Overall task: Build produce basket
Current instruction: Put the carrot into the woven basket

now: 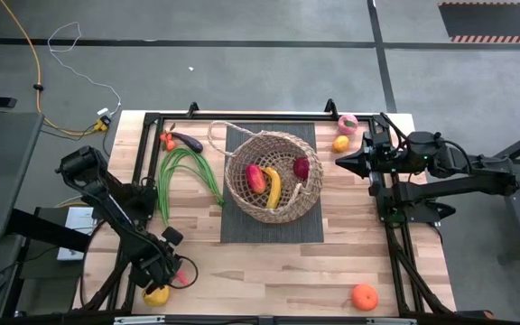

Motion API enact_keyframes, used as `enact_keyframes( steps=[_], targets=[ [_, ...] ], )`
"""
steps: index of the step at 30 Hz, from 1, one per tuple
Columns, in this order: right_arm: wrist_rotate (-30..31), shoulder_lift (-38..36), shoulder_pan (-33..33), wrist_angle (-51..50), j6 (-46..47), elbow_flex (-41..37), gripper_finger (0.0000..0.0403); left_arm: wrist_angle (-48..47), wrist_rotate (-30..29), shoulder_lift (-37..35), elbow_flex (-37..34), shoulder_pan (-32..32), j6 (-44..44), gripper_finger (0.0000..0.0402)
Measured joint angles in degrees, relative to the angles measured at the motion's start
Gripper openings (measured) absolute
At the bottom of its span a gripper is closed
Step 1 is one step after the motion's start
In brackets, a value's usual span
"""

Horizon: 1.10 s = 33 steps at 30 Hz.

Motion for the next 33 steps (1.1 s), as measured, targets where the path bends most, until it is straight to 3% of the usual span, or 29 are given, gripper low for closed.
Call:
enact_keyframes(
  steps=[7,11,17,21,25,29,33],
  targets=[
    [0.00,0.02,-0.02,0.00,0.01,0.00,0.0000,-8.96,1.50,-11.17,6.09,7.30,2.95,0.0107],
    [0.00,0.00,0.00,0.00,0.01,0.00,0.0000,-10.80,-1.36,-19.37,12.11,13.76,5.56,0.0101],
    [0.00,0.02,-0.02,0.00,0.64,0.00,0.0000,-7.93,-19.51,-27.01,25.54,23.99,15.05,0.0100],
    [0.00,0.02,0.00,0.00,0.64,0.00,0.0000,2.92,-29.09,-29.19,32.13,31.22,20.62,0.0102],
    [0.00,0.02,0.00,0.00,0.64,0.00,0.0000,17.32,-26.44,-31.30,32.53,37.31,26.04,0.0102],
    [0.00,0.02,0.00,0.00,0.64,0.00,0.0000,22.20,-17.42,-31.62,32.53,42.52,27.83,0.0102],
    [0.00,0.01,-0.02,0.07,0.00,0.00,0.0000,26.45,-10.62,-31.22,29.71,46.29,24.28,0.0103]
  ],
)
